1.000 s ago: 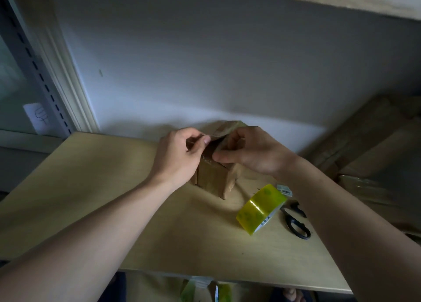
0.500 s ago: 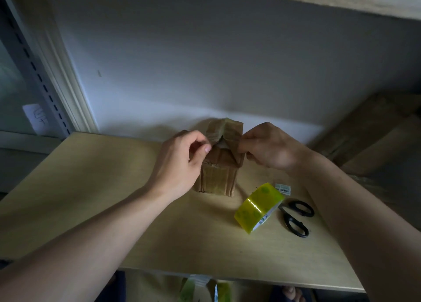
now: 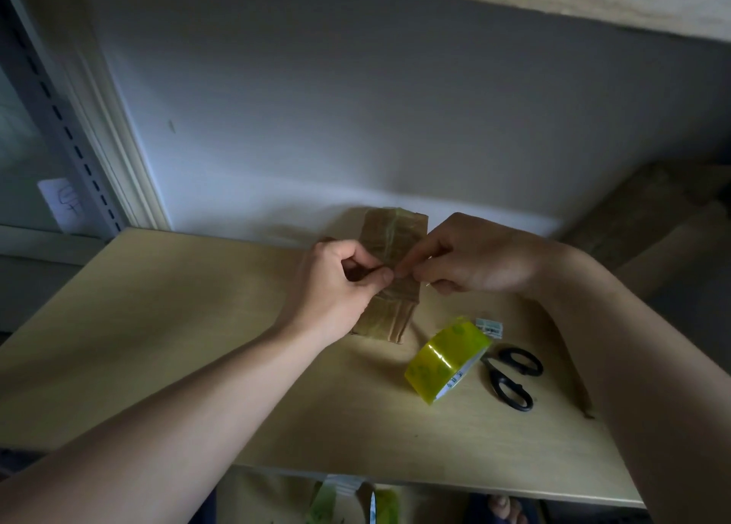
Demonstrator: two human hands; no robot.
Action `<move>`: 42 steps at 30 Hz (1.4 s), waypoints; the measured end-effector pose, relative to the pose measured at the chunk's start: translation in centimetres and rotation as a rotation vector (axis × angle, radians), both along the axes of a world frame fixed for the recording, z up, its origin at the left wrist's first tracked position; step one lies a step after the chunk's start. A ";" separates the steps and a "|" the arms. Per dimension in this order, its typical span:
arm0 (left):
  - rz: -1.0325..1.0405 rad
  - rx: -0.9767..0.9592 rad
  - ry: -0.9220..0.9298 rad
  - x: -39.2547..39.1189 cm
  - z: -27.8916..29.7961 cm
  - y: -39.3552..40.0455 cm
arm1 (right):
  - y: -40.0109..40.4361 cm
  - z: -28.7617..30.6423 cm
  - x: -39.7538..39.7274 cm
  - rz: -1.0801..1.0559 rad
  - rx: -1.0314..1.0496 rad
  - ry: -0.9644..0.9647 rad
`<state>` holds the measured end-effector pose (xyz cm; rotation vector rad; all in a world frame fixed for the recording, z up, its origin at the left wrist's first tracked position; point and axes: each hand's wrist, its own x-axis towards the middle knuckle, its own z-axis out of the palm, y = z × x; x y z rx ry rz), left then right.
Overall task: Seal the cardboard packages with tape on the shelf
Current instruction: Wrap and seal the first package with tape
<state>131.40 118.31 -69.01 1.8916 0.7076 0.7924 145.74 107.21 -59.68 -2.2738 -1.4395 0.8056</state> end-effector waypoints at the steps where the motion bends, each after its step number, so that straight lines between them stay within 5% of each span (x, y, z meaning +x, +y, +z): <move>1: -0.014 -0.012 -0.007 0.0 -0.1 0.0 | -0.2 0.0 0.3 -0.025 0.021 0.061; 9: -0.120 -0.070 -0.049 -0.5 -1.0 1.0 | 0.8 -1.6 0.4 -0.039 0.394 0.452; 18: -0.175 -0.424 -0.053 -0.9 -0.8 0.6 | 2.3 -3.2 -0.1 0.002 0.343 0.201; 28: -0.118 -0.566 -0.069 -1.3 -0.4 0.7 | 2.1 -3.8 -0.4 -0.021 0.359 0.051; 33: 0.184 -0.366 0.099 -2.2 1.1 -1.4 | 2.0 -3.8 -0.4 -0.025 0.365 0.026; 37: 0.071 -0.596 0.256 -2.8 2.1 -3.3 | 1.8 -4.0 -0.3 -0.028 0.373 -0.003; 42: 0.014 -0.805 0.193 -2.2 1.7 -3.6 | 1.7 -3.9 -0.5 -0.026 0.384 -0.014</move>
